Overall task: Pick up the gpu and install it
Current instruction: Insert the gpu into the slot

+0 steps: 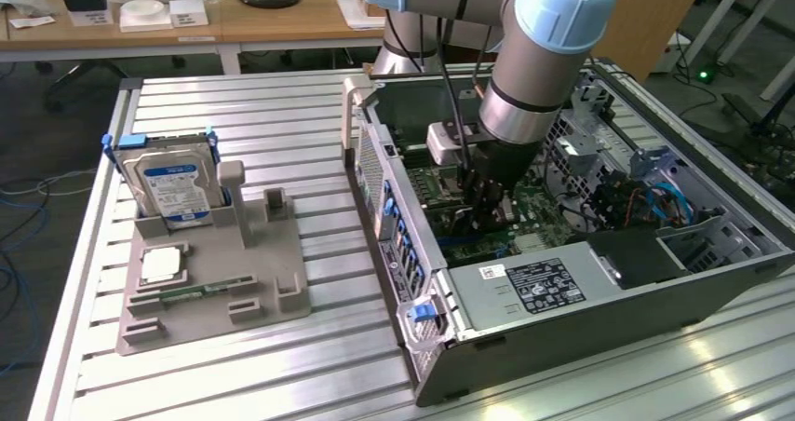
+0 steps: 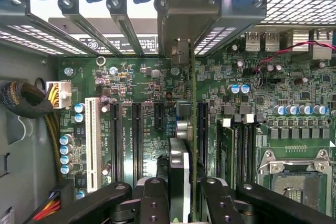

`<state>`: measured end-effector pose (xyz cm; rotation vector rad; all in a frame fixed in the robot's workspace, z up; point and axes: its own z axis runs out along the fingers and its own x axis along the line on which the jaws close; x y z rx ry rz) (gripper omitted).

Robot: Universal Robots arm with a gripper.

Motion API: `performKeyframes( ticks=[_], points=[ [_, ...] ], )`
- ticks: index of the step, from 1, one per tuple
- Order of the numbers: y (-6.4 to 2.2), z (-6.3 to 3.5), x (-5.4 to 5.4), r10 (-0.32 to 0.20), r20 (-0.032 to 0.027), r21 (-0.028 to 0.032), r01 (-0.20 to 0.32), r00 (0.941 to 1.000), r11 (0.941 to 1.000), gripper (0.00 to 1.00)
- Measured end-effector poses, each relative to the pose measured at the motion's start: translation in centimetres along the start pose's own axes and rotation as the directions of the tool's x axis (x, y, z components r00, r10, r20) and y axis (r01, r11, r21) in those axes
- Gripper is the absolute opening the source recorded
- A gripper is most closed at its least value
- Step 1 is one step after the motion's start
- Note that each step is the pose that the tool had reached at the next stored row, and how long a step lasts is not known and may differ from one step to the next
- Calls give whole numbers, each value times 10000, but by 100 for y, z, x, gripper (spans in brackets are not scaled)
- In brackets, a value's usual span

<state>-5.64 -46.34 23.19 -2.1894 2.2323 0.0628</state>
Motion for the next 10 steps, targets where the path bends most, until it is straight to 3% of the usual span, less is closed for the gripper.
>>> performKeyframes(
  ticks=[10],
  points=[
    [4, 47, 2, 1, -4, -20, -1, 10000, 10000, 28]
  ],
)
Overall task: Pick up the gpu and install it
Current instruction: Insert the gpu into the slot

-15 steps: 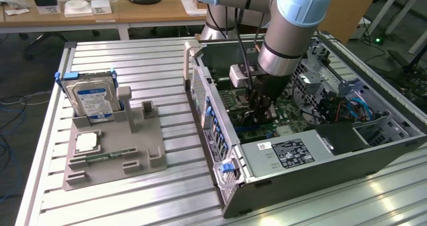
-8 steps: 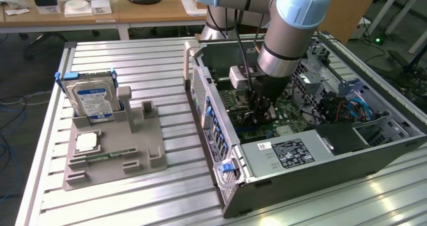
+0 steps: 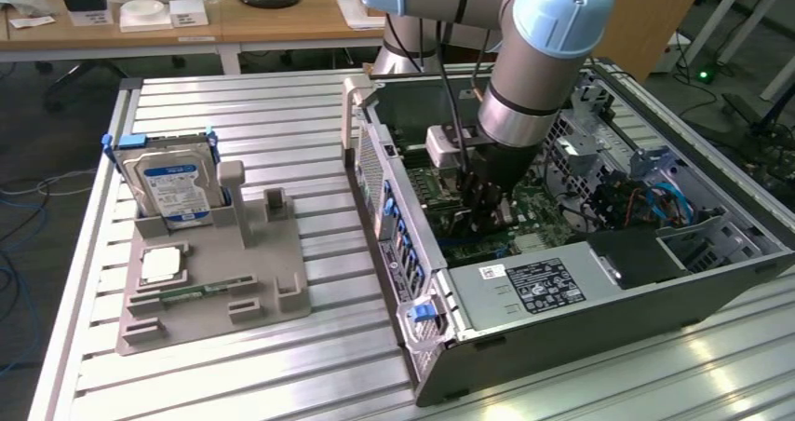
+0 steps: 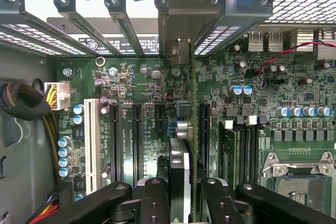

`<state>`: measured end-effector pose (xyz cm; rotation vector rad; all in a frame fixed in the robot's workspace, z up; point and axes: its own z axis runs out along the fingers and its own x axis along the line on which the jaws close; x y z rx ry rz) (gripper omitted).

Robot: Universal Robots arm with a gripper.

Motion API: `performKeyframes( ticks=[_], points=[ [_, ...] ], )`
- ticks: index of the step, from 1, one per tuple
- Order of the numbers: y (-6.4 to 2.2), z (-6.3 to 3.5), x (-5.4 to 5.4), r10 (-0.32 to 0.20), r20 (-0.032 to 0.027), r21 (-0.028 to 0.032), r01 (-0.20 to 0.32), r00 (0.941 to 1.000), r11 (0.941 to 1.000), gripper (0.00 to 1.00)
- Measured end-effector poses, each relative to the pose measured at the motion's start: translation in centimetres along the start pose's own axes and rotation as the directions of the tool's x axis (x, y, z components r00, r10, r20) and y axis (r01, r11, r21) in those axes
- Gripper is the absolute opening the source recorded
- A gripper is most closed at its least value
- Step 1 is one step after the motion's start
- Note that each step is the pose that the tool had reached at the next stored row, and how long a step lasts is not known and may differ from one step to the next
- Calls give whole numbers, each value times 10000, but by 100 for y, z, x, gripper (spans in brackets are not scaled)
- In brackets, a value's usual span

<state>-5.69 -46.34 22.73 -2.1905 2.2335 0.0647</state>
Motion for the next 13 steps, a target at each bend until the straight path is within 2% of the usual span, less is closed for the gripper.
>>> performKeyframes(
  ticks=[8, 13],
  points=[
    [-1, 8, 0, 0, 2, 2, 0, 10000, 10000, 28],
    [0, 65, 3, 0, -4, -4, 0, 10000, 10000, 28]
  ],
)
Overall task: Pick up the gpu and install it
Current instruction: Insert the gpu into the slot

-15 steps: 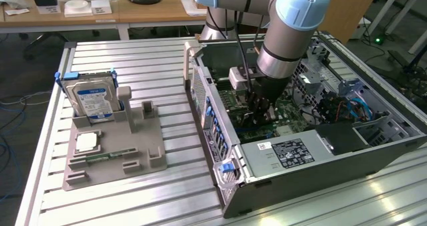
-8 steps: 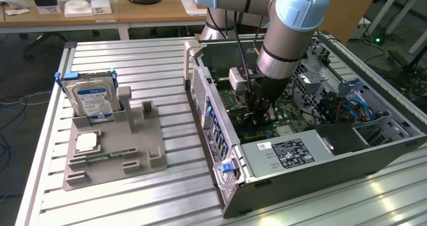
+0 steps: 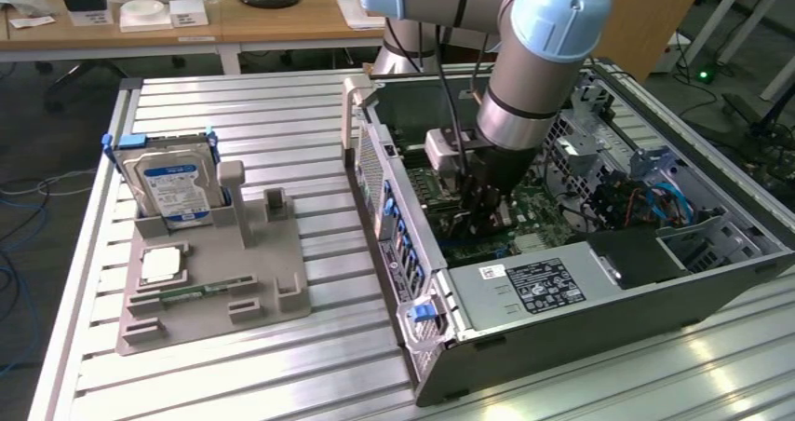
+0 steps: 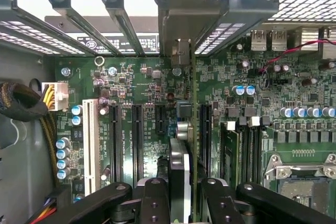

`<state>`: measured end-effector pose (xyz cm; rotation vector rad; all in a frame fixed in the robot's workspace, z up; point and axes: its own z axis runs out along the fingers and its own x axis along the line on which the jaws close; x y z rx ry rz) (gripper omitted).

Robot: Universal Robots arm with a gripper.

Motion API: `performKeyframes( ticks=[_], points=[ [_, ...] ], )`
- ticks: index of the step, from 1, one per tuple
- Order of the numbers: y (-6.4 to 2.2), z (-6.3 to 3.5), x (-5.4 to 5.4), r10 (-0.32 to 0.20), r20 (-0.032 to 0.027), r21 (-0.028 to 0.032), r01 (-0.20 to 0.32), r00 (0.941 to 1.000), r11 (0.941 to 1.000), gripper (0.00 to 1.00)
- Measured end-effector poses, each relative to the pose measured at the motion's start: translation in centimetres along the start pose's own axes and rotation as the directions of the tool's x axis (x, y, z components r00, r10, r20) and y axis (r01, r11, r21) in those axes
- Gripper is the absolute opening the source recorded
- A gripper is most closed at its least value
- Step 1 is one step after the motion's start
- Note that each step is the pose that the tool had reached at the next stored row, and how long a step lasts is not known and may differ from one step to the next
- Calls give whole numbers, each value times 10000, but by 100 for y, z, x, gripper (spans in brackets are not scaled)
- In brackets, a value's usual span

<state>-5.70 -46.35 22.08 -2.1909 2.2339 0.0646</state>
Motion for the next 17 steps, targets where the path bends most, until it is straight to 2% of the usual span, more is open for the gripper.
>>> performKeyframes(
  ticks=[8, 10, 11, 12, 17],
  points=[
    [0, 5, -1, 0, 6, 5, 0, 10000, 10000, 28],
    [-2, 18, -4, -2, 38, 18, 2, 10000, 10000, 29],
    [-2, 15, -3, -1, 30, 15, 1, 10000, 10000, 29],
    [-1, -2, -1, -1, 2, 10, 1, 10000, 10000, 35],
    [3, -141, -6, -4, 9, 92, 4, 10000, 10000, 35]
  ],
)
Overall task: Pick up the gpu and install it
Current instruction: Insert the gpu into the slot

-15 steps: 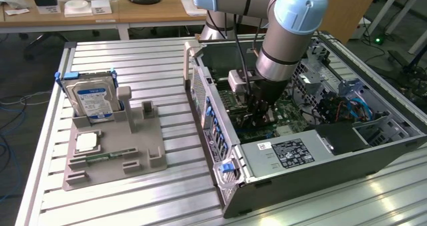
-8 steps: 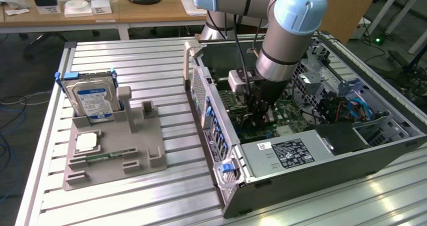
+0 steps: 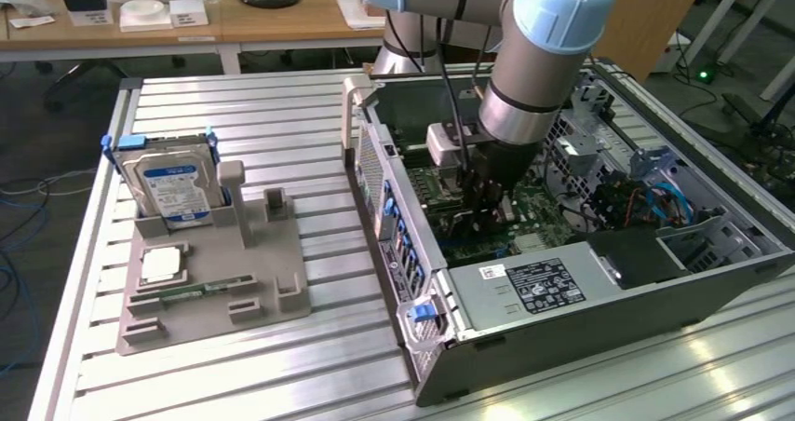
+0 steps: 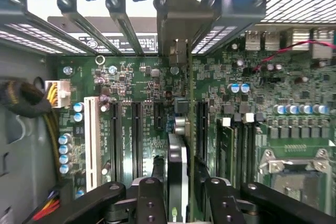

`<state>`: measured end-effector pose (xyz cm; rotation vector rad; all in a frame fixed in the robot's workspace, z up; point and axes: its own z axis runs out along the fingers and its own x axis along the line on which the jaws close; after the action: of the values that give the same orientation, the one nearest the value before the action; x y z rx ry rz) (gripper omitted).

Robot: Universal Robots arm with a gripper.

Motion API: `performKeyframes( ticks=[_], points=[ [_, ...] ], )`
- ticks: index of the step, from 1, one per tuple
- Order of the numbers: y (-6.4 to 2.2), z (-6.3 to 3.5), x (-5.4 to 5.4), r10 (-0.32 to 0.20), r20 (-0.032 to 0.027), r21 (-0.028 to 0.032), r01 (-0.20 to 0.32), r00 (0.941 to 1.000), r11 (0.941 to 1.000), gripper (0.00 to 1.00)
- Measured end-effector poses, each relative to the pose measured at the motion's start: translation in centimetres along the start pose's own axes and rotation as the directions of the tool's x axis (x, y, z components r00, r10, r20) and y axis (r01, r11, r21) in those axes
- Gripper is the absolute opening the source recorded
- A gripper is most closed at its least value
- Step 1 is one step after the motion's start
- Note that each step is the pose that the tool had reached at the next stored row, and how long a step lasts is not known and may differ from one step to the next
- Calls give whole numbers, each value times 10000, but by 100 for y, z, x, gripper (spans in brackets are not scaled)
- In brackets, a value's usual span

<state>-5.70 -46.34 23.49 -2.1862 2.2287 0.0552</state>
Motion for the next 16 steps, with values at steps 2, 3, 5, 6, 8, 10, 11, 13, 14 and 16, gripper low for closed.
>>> performKeyframes(
  ticks=[2, 3, 5, 6, 8, 10, 11, 13, 14, 16],
  points=[
    [1, -64, -2, -1, 0, 29, 1, 10000, 10000, 35],
    [1, -100, -4, -2, 1, 41, 2, 10000, 10000, 35],
    [2, -169, -7, -2, 1, 60, 2, 10000, 10000, 35],
    [2, -203, -8, -3, 2, 71, 3, 10000, 10000, 35],
    [3, -270, -11, -3, 2, 94, 3, 10000, 10000, 35],
    [3, -292, -12, -4, 4, 107, 4, 10000, 9999, 35],
    [3, -292, -12, -4, 6, 108, 4, 10000, 9999, 35],
    [3, -295, -12, -4, 4, 107, 4, 10000, 9999, 34],
    [4, -302, -12, -4, -2, 106, 4, 10000, 9999, 34],
    [4, -306, -13, -4, 3, 113, 4, 10000, 9999, 22]
  ],
)
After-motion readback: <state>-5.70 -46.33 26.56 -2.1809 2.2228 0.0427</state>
